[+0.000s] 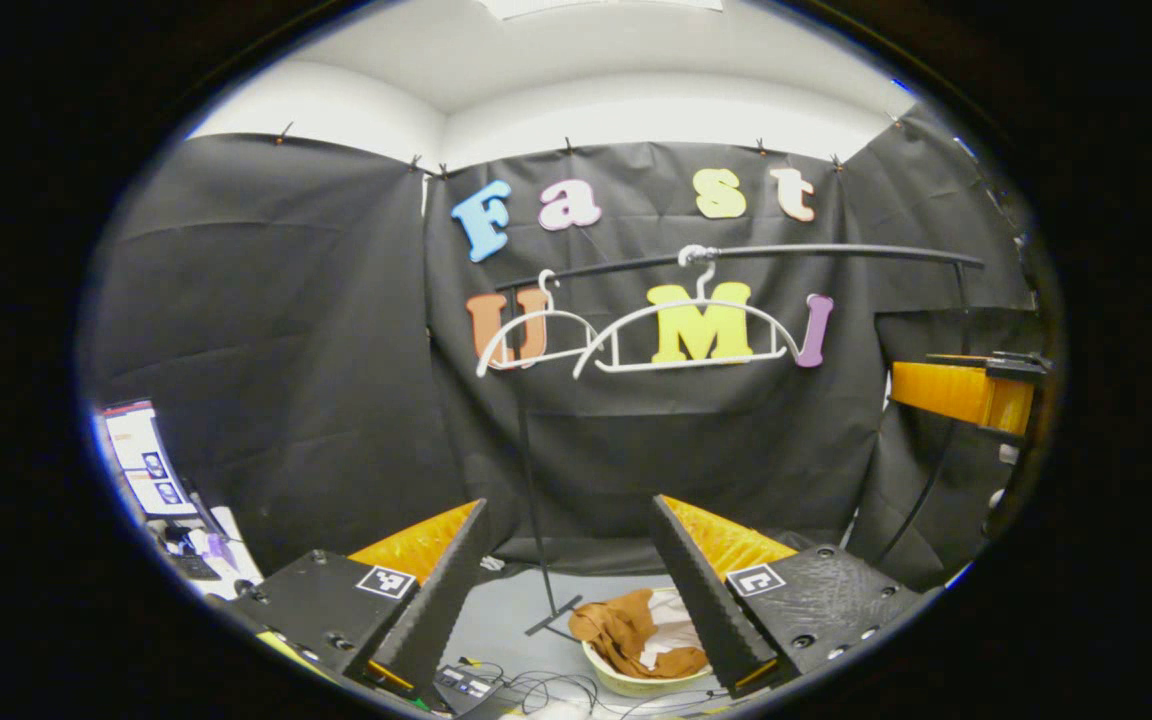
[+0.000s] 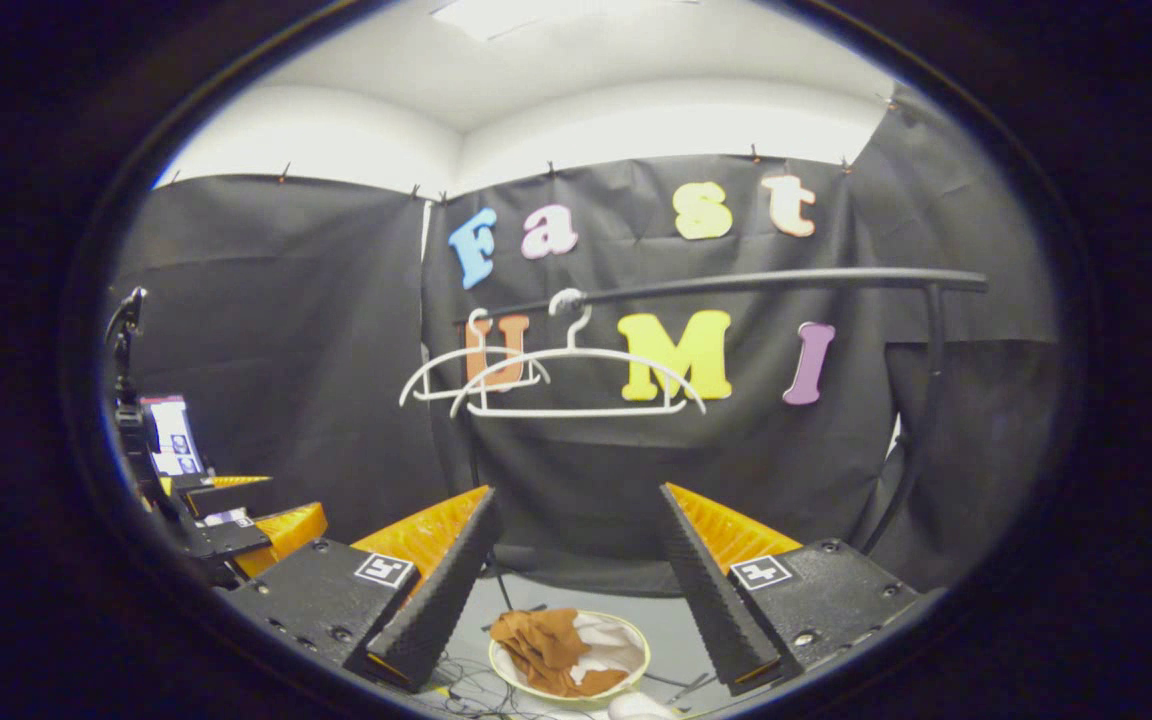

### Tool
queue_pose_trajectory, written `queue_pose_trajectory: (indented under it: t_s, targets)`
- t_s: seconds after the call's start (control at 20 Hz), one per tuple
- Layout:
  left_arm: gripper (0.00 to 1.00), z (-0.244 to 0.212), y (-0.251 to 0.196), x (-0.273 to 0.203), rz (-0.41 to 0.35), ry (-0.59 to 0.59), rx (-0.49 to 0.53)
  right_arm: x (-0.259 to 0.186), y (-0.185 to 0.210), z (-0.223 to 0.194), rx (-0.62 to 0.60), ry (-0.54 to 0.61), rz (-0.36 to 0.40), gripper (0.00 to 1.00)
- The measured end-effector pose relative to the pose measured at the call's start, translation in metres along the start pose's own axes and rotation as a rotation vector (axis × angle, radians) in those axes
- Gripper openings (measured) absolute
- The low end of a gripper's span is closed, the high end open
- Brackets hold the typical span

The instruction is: Grasp the clothes on the hanger with both hands and then place them into the laundry hamper below.

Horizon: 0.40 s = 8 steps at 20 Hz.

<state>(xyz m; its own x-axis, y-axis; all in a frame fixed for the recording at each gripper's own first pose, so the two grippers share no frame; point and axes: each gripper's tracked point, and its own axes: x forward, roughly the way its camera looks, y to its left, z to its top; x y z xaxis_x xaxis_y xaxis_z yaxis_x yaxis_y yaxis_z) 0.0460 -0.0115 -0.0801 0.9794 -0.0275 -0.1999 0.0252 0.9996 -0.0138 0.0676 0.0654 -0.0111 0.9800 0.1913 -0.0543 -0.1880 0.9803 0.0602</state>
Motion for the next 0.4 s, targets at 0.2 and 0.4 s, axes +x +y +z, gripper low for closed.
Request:
queue_pose_trajectory:
  t_s: [0.2,0.4]
  targets:
    - [1.00,0.028,0.009,-0.025,0.064,-0.063,-0.011,-0.017,-0.009,0.001,0.002,-0.016,-0.015,1.00]
    - [1.00,0.041,0.014,-0.040,0.129,-0.103,-0.040,-0.036,-0.018,0.002,-0.001,-0.004,0.005,1.00]
